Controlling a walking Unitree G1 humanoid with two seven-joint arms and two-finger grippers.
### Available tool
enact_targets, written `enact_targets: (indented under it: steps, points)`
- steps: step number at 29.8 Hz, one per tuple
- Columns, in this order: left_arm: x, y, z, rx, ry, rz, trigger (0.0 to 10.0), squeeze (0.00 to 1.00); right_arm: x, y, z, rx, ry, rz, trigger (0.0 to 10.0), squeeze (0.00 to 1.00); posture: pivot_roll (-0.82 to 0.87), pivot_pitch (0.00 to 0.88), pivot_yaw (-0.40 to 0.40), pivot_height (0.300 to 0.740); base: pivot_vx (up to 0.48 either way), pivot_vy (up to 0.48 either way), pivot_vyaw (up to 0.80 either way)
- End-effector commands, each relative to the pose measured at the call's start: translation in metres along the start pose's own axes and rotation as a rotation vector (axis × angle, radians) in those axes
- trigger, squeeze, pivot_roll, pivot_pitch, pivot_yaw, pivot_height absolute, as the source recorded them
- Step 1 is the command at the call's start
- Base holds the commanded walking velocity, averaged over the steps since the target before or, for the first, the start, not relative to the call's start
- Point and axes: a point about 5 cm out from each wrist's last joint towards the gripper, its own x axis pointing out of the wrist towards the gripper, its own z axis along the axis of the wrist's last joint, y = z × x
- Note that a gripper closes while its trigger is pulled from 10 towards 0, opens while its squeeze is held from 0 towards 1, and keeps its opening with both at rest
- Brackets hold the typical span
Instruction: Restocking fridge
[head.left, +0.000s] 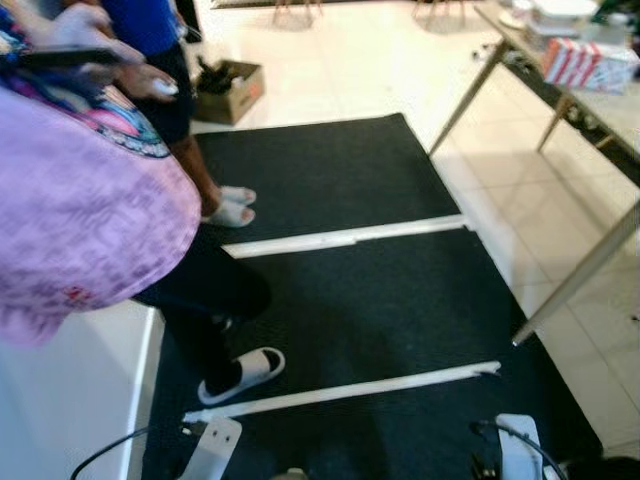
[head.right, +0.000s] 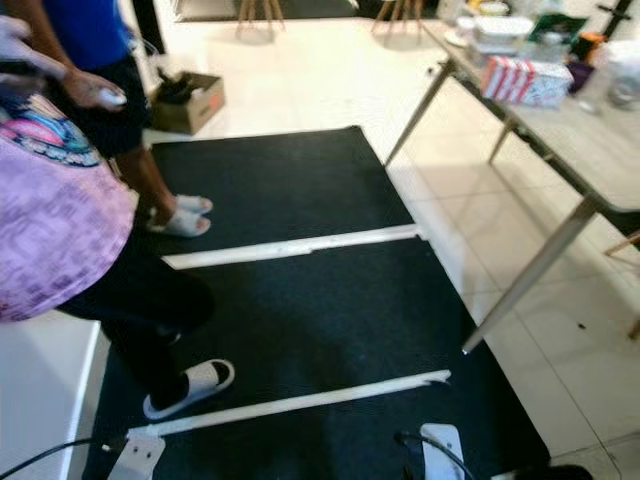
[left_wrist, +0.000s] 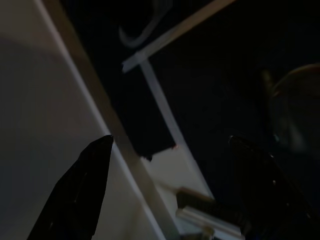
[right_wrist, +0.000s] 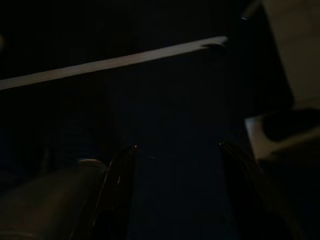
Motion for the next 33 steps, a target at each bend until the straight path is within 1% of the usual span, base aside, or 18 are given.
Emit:
enact_targets:
  steps: [1, 13, 33]
  points:
    - [-0.0011, -0.001, -0.0042, 0.007, 0.014, 0.0, 10.0, 0.0, 0.0007, 0.0032, 0.0023, 0.018, -0.011, 0.006, 10.0, 0.0, -0.06, 0.073, -0.029, 0.74, 0.472, 0.0, 0.0]
    - [-0.0005, -0.001, -0.0015, 0.008, 0.004, 0.001, 10.0, 0.0, 0.0004, 0.0027, 0.0007, 0.035, -0.001, 0.001, 10.0, 0.0, -0.06, 0.073, -0.03, 0.74, 0.472, 0.0, 0.0]
    - [0.0001, -0.0011, 0.0012, 0.011, -0.007, 0.001, 10.0, 0.0, 0.0007, 0.0016, 0.0012, 0.043, 0.002, -0.003, 10.0, 0.0, -0.06, 0.07, -0.03, 0.74, 0.472, 0.0, -0.55]
